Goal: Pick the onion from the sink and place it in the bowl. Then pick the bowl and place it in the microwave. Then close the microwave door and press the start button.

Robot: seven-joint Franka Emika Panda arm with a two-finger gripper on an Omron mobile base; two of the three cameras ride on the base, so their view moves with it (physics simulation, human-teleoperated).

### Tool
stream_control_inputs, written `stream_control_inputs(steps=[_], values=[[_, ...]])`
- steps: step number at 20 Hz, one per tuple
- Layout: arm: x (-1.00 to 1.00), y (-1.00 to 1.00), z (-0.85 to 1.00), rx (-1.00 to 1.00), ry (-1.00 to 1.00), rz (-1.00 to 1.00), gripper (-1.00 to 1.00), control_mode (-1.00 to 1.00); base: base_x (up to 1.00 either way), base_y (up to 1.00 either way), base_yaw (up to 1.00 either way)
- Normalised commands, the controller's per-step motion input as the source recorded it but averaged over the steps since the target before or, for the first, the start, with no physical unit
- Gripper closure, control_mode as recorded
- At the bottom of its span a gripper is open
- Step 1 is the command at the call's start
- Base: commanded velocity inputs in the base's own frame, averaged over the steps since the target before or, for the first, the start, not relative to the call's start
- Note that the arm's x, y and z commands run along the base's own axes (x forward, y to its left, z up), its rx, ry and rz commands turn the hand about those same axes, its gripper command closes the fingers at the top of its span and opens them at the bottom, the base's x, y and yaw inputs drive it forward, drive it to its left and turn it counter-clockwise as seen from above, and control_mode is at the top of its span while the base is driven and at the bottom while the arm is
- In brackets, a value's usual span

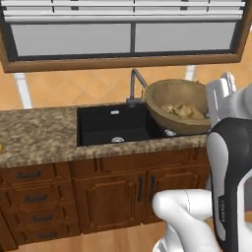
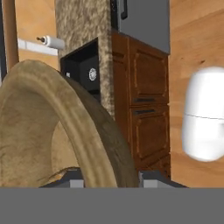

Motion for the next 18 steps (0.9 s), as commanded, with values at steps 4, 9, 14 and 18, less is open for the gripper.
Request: stream_control_inputs(steps=[4,9,14,18], values=[[0.0,0.0,0.0,0.0,0.0,0.0,1.0,1.0,-0.3,0.03,0.67],[0.0,0.0,0.0,0.0,0.0,0.0,1.0,1.0,-0.25,0.01,0.86],[0.0,0.0,0.0,0.0,0.0,0.0,1.0,1.0,-0.07,0.02,1.0],[0.0,0.0,0.0,0.0,0.0,0.0,1.0,1.0,0.0,0.03,1.0]])
